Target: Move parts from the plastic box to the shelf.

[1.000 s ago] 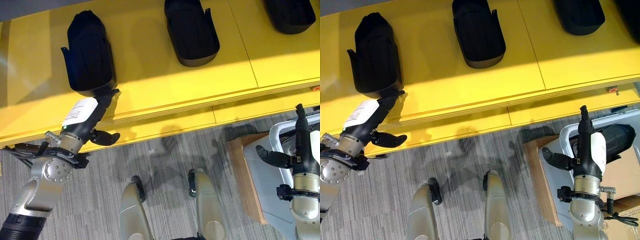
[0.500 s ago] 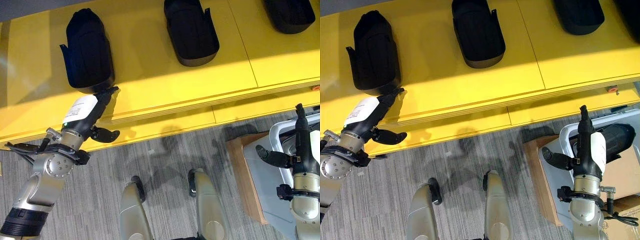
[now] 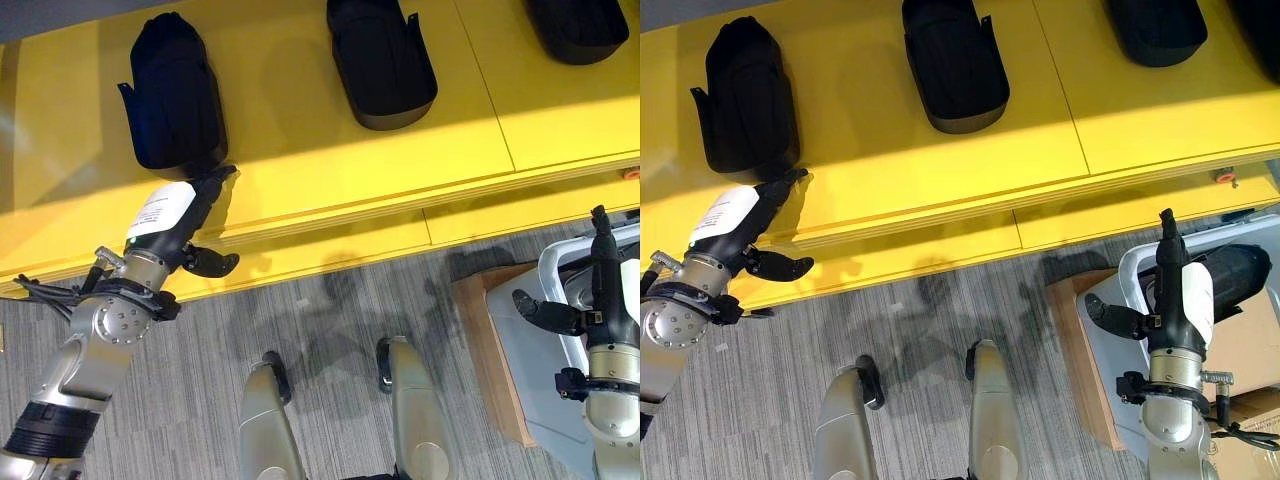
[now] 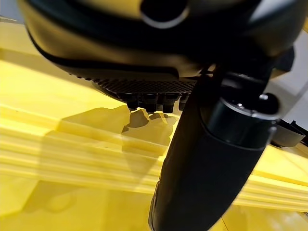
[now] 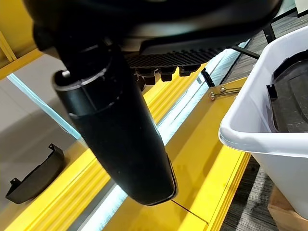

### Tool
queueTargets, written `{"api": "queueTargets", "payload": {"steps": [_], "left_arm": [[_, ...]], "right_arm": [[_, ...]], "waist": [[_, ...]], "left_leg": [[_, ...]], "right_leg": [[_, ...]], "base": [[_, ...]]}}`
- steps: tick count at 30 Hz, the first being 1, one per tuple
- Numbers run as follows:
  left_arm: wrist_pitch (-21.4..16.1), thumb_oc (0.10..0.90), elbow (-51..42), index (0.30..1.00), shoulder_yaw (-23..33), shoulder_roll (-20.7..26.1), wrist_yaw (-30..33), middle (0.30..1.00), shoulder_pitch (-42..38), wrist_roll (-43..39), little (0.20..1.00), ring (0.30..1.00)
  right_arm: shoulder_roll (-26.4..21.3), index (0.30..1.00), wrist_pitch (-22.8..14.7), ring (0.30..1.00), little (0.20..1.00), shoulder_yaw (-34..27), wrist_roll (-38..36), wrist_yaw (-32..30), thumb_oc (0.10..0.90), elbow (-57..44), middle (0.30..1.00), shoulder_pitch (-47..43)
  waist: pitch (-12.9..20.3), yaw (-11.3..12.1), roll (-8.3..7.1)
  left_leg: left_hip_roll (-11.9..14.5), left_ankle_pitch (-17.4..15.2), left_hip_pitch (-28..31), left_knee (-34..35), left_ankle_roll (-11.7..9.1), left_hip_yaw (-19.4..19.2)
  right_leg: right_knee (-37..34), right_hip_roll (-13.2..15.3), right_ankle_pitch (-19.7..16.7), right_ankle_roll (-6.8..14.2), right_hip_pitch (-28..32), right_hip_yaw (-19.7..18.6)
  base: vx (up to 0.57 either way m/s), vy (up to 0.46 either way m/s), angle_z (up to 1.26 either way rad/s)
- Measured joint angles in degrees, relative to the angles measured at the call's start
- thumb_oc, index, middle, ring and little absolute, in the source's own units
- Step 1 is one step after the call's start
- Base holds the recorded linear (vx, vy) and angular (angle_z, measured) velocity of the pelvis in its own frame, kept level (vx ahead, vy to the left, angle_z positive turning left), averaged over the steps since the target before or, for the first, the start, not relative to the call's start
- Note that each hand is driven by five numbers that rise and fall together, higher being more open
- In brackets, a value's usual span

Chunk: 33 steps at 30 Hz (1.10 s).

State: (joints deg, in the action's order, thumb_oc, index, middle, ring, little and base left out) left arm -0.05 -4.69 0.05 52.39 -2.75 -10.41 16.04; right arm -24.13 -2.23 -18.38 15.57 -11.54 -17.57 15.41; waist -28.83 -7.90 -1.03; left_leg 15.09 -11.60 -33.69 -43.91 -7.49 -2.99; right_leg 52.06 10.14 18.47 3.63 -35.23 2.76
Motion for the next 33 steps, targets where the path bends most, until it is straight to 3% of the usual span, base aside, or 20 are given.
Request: {"api": "queueTargets", "payload": {"steps": [24,33], "left_arm": [[0.0,0.900,2.1,1.000,-0.9,0.7,0.0,1.000,-2.4,0.1,1.000,1.000],[0.1,0.900,-2.9,1.000,1.4,0.6,-0.1,1.000,2.5,0.1,1.000,1.000]], "right_arm": [[-0.8,1.000,-0.1,1.000,1.000,-0.5,0.0,0.5,0.900,0.0,1.000,0.0],[-0.8,1.000,-0.2,1.000,1.000,-0.6,0.1,1.2,0.900,-0.1,1.000,-0.2]], "waist": [[0.0,0.0,-0.11],[0.0,-0.1,-0.32]], "left_leg": [[0.3,0.0,-0.2,-0.5,0.0,0.0],[0.2,-0.1,-0.3,-0.5,0.0,0.0]], "right_leg": [[0.1,-0.3,-0.1,0.0,-0.2,-0.2],[0.2,-0.3,0.0,0.0,-0.3,-0.2]], "base": [[0.00,0.000,0.00],[0.00,0.000,0.00]]}}
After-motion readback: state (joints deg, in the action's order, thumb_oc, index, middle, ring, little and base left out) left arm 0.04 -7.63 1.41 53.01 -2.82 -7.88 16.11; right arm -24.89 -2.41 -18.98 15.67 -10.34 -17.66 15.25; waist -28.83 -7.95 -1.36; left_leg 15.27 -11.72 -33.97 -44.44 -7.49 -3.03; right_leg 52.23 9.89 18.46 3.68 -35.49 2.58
